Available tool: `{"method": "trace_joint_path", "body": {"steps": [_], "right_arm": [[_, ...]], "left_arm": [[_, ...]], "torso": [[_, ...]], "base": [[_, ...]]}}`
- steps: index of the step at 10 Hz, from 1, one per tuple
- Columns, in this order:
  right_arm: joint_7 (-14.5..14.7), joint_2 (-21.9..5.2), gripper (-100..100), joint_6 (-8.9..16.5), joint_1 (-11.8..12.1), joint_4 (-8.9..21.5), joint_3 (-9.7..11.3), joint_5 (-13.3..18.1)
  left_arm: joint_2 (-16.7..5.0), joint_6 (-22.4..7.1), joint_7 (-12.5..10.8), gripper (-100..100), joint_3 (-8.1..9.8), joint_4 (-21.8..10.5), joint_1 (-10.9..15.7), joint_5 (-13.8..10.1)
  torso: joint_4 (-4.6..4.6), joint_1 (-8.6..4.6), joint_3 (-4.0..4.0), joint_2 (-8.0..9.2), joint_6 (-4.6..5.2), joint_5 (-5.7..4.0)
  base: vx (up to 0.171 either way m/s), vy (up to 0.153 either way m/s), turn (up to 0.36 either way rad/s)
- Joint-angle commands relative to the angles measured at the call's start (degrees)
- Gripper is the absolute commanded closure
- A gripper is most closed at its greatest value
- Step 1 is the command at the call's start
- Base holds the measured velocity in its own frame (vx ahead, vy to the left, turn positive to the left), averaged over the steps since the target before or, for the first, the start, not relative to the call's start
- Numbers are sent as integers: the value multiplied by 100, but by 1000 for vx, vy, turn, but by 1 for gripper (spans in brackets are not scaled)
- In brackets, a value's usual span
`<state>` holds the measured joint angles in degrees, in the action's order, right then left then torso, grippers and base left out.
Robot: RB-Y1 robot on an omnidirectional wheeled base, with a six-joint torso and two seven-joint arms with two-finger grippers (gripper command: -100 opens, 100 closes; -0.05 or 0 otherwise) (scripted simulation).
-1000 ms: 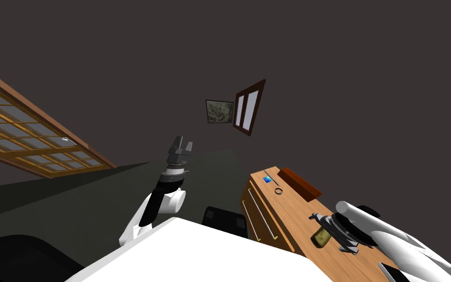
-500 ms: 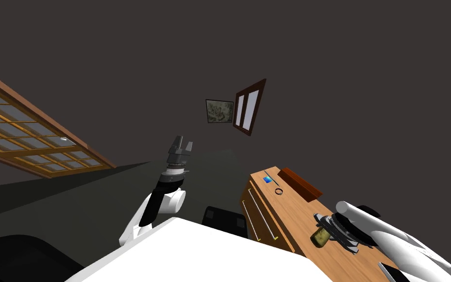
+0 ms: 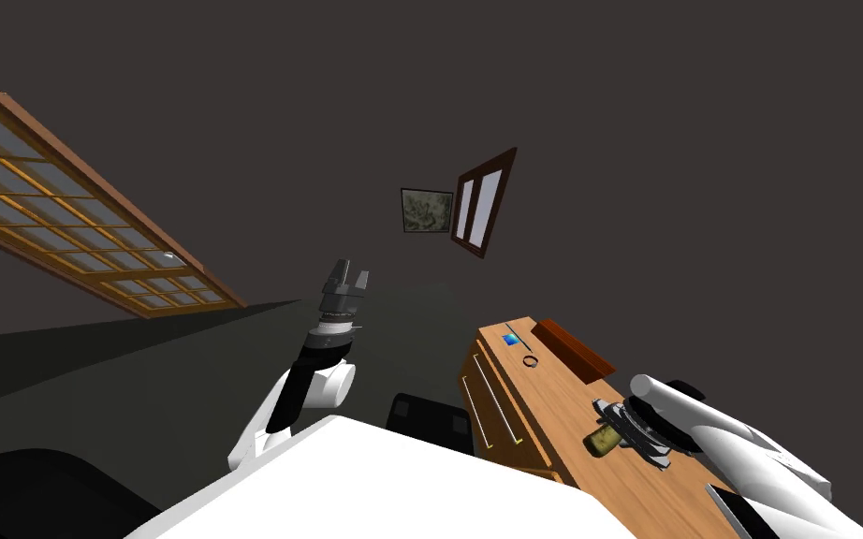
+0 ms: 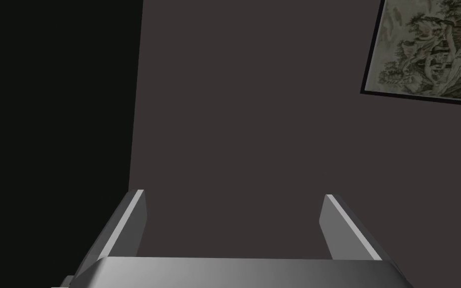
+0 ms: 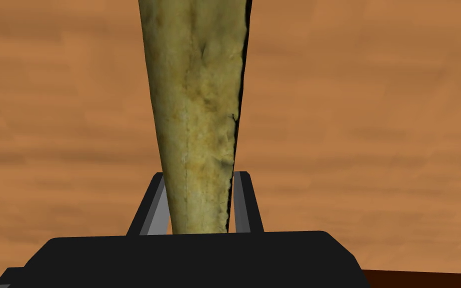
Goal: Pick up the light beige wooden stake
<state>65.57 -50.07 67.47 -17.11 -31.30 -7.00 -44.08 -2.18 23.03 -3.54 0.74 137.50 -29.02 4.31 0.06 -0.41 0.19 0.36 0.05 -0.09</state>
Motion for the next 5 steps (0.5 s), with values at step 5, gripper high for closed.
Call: {"method": "trace_joint_path", "body": {"steps": [5], "right_arm": [[-781,77,100,244,-320,-152,311,103]], "left_arm": [[0,0,0,0,0,0,0,0]], "torso": [[1,20,-6,-15,-3,6]], "base": [[-96,-41,112]]}}
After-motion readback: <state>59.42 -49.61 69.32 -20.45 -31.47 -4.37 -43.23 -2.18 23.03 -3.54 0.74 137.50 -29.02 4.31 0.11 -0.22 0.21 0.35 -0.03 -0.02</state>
